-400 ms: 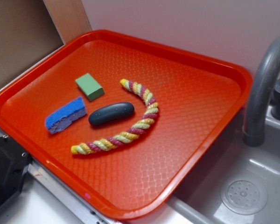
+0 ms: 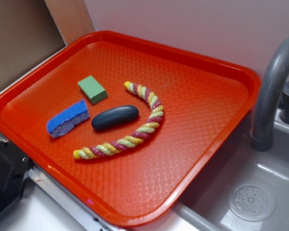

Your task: Grab the plastic pickle.

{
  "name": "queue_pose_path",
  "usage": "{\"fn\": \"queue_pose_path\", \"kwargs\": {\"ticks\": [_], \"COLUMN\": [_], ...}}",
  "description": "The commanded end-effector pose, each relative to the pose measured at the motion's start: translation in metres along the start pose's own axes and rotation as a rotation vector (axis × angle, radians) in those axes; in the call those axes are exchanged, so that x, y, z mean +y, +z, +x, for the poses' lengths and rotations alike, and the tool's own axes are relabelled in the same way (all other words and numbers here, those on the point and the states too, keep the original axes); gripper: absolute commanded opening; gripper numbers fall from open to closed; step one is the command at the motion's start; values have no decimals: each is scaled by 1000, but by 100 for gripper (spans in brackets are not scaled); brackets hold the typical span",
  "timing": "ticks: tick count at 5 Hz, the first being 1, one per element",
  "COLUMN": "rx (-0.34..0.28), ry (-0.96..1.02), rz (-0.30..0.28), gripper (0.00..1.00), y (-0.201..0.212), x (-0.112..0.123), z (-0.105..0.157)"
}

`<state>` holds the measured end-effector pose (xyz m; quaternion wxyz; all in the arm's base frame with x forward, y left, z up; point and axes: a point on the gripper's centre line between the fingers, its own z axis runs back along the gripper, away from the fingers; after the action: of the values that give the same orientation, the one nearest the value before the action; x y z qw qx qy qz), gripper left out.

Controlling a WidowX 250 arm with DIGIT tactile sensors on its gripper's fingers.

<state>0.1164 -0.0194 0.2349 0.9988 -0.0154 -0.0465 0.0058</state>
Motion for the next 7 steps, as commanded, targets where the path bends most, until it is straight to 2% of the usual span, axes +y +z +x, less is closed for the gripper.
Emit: {"fn": "queue_pose_path", "kwargs": {"ticks": [1, 2, 3, 4, 5, 7], "rx": [-163, -190, -141, -62, 15, 103], "ry": [-355, -551, -655, -716, -731, -732], "rz": [49, 82, 52, 70, 69, 80], "gripper": [100, 100, 100, 100, 100, 100], "y": [-37, -77, -117, -157, -183, -214], "x": [-11, -26, -48, -65, -69, -57], "z": [39, 70, 87, 90, 86, 80]}}
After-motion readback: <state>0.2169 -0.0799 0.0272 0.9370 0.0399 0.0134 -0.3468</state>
